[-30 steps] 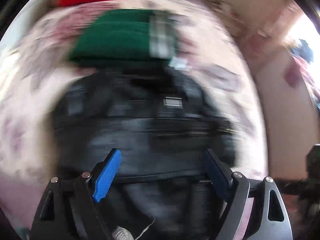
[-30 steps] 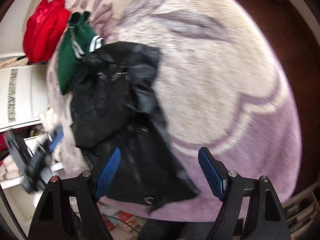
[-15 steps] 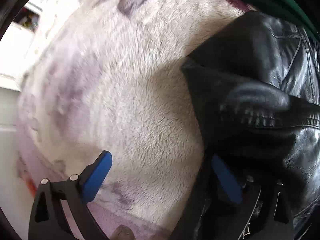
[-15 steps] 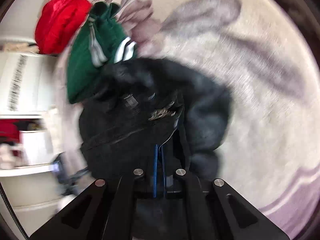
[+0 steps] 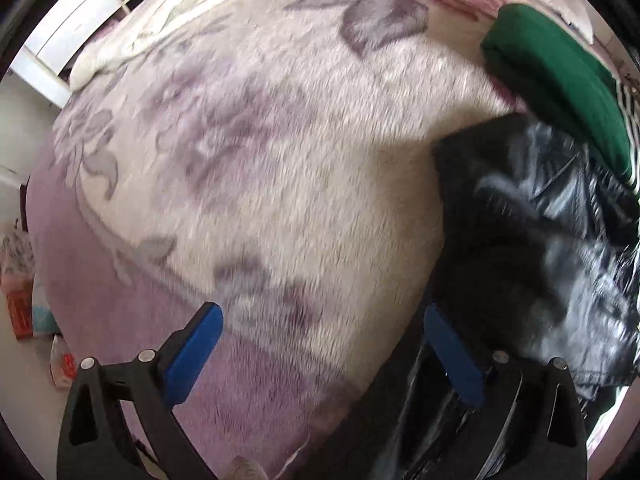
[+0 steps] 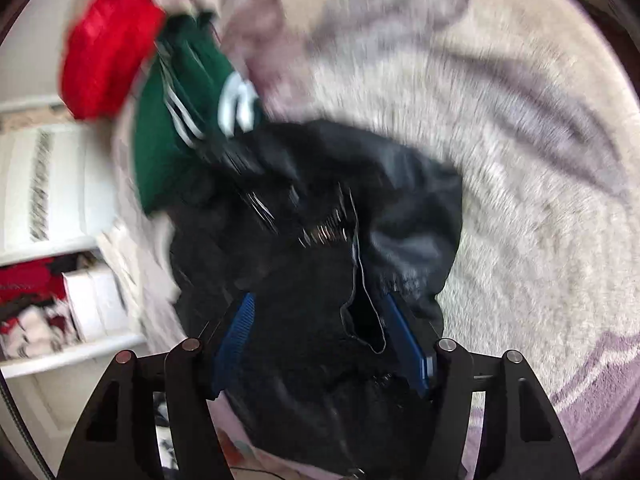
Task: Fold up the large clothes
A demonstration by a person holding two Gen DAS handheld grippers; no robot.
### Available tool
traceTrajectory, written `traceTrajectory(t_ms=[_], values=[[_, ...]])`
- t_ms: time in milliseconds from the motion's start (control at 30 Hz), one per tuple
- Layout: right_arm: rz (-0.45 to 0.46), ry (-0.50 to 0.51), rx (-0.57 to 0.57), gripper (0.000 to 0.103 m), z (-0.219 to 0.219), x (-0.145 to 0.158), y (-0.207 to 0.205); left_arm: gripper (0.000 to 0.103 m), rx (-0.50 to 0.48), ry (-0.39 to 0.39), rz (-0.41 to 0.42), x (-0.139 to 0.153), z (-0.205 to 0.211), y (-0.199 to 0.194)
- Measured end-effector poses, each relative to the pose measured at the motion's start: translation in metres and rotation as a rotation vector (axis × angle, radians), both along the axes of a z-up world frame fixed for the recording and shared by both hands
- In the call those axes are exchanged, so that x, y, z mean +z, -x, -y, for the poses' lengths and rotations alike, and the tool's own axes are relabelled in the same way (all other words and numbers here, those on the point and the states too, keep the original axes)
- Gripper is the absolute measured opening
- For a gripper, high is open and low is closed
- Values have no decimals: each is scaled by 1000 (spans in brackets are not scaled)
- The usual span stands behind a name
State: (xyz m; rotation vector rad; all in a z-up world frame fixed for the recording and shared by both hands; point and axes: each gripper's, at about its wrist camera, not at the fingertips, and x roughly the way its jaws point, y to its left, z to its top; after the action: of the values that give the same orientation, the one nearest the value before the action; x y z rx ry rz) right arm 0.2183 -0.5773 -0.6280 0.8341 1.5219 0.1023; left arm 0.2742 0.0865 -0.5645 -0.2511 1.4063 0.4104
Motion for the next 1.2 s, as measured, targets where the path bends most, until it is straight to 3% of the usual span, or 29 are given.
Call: traceTrajectory(t_ms=[67,100,133,167,233,333,433,500,533,667,767,867,967,1033,1200], values=[[-52,32,73,68,-23,-21,-6,103,4,3,-17,-6,3,1],[-30,91,104,62,-31,-21,-7,103,2,-7,-21,-5,9,2],[-23,162,133,22,-39,-19,-7,103,-2,-19,-21,-5,12,1],[-13,240,175,18,-48,-13,-5,103,-7,-33,-17,-3,17,1],[27,267,153,15,-49,3,3,103,-12,-55,-2,1,22,-4],[39,337,105,14,-41,27,24,103,-28,-55,30,8,30,-12],[-96,263,95,16,-29,-5,35,103,-24,-41,48,8,37,-20],[-162,235,114,29,-25,-21,32,103,-21,-32,57,7,39,-30],[-162,258,128,35,-24,-17,29,103,-22,-41,66,7,40,-36],[-61,375,114,36,-22,25,23,103,-80,-122,44,-12,49,-66],[40,267,69,36,-25,44,12,103,-160,-178,-33,-45,57,-86],[49,100,131,36,-53,22,4,103,-181,-183,-38,-58,56,-93],[-65,190,210,36,-69,-32,-8,103,-191,-176,-46,-53,55,-91],[-107,191,196,36,-72,-47,-16,103,-190,-180,-44,-40,55,-85],[-35,201,217,36,-79,3,-1,103,-176,-173,18,16,65,-41]])
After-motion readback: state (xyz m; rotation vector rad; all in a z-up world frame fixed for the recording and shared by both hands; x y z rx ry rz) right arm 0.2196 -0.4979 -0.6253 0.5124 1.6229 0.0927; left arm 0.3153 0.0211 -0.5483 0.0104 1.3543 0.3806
